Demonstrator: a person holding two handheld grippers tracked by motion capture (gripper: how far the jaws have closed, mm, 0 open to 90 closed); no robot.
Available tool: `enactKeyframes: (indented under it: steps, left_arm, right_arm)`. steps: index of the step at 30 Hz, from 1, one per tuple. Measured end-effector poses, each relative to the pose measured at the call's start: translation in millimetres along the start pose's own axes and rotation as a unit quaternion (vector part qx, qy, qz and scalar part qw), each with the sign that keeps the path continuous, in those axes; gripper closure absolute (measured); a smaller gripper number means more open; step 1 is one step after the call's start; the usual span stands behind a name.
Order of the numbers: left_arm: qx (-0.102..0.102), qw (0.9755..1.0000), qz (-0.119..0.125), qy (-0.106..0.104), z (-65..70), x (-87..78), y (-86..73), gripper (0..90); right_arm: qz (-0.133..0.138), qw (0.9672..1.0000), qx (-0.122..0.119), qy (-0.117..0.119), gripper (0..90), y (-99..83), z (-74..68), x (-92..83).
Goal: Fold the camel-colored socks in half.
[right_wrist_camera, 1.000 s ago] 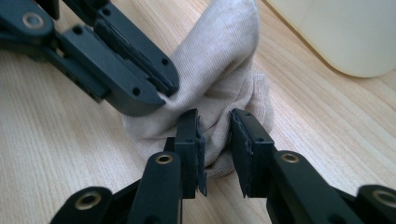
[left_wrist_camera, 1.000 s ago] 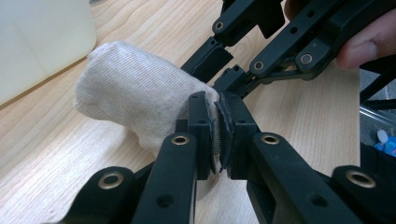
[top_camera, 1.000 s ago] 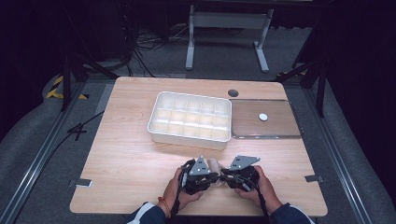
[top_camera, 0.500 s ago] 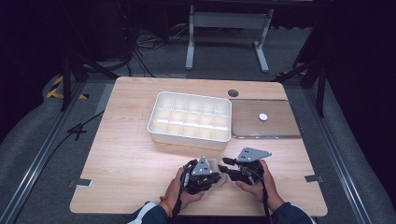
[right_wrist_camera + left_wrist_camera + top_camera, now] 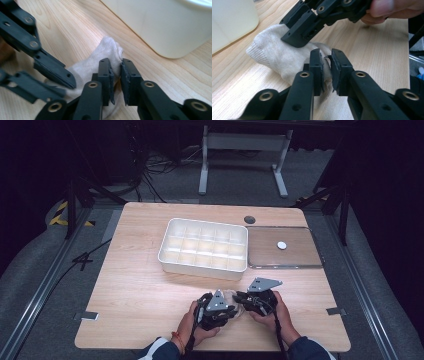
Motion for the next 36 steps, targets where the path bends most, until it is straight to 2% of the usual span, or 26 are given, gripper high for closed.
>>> enactKeyframes:
  steps: [5,7,9,10,13,15,17,20,27,32,36]
  left_arm:
    - [0.002,0.9998,0.002,-0.017,0.8,-18.2,-0.8,74.3]
    - [-0.010,0.9997,0.019,-0.011,-4.3,-26.3,2.9,74.0]
    - [-0.017,0.9996,0.022,-0.009,-7.1,-28.8,4.3,74.0]
    - [-0.024,0.9992,0.032,-0.005,-11.6,-28.7,6.1,74.0]
    - [-0.026,0.9992,0.031,-0.005,-11.1,-22.4,4.3,73.2]
    - [-0.016,0.9996,0.021,-0.006,-8.0,-13.6,1.1,73.0]
    - [0.006,1.0000,0.007,0.003,-4.7,-6.0,-4.0,72.9]
    - [0.003,1.0000,0.003,-0.001,-4.7,-5.3,-6.4,73.2]
    - [0.016,0.9999,-0.004,-0.001,-4.1,-3.6,-8.7,74.1]
    - [0.021,0.9998,0.000,-0.002,-4.5,-2.8,-8.8,74.7]
    - [0.017,0.9999,0.000,-0.003,-4.7,-3.0,-9.2,74.9]
  right_arm:
    - [-0.005,1.0000,-0.002,-0.006,82.0,-4.4,0.4,0.9]
    - [-0.007,1.0000,0.000,-0.005,81.9,-5.1,0.5,0.4]
    - [-0.006,1.0000,0.000,-0.006,81.9,-5.2,0.8,0.4]
    - [-0.005,1.0000,-0.002,-0.007,82.1,-5.6,-0.1,0.7]
    - [-0.006,0.9999,-0.007,-0.011,82.1,-6.2,-0.8,0.8]
    - [-0.006,0.9998,-0.012,-0.013,82.2,-6.7,-2.7,1.0]
    - [-0.007,0.9997,-0.016,-0.014,82.5,-7.4,-4.7,0.7]
    - [-0.006,0.9997,-0.019,-0.016,82.4,-8.0,-5.0,0.1]
    - [-0.006,0.9994,-0.019,-0.026,75.3,-7.4,-1.7,-2.0]
    - [0.029,0.9990,-0.004,-0.033,72.8,2.3,2.3,-9.7]
    - [0.061,0.9981,0.002,-0.009,68.2,12.8,-3.5,-11.7]
Point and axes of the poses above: each handheld gripper's, and its own axes: x roughly forward along the jaws, y roughly out of its top, z roughly to its right, the point moved 9 cm from there along x, roughly forward along the jaws, and after that the axes turned 7 degrees about -y, right-handed, at the moved point
